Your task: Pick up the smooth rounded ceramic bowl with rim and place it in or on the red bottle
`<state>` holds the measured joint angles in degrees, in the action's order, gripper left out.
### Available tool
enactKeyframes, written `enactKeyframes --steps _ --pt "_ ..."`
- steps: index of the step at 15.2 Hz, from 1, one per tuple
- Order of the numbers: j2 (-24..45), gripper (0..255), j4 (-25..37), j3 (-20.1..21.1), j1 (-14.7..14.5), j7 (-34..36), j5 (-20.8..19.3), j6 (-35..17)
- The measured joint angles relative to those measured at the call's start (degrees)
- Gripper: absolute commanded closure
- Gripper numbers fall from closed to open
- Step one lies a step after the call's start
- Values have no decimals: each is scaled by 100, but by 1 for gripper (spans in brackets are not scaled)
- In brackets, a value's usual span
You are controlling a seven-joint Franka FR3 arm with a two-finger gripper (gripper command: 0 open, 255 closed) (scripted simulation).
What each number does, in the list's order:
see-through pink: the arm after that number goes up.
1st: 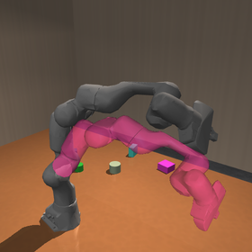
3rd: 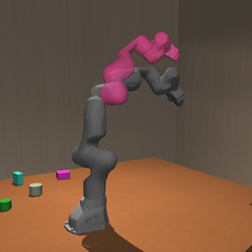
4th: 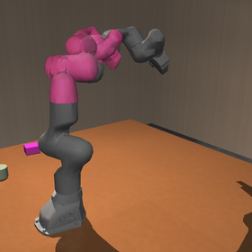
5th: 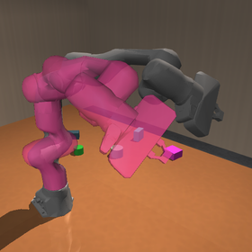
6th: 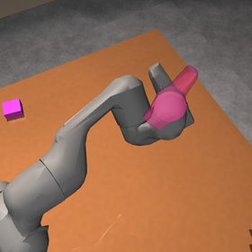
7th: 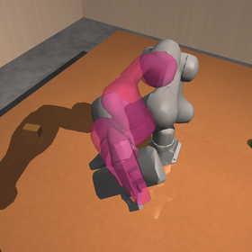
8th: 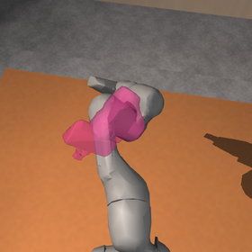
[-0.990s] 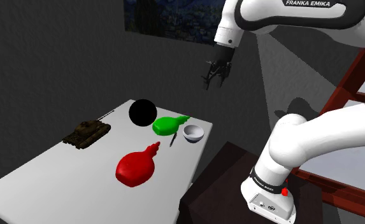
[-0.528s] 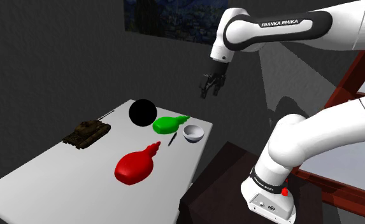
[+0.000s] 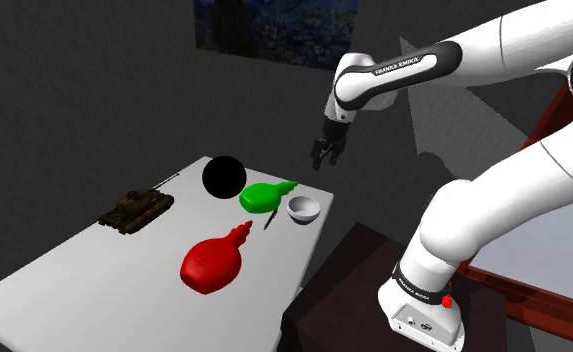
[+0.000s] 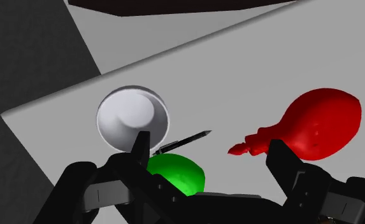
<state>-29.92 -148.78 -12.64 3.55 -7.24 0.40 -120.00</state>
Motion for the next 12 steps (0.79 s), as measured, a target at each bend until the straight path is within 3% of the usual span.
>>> enactKeyframes --steps 7,12 --pt "1383 0 120 -604 9 -911 149 -1157" --pt "2578 0 493 -928 -58 -1727 683 -1838"
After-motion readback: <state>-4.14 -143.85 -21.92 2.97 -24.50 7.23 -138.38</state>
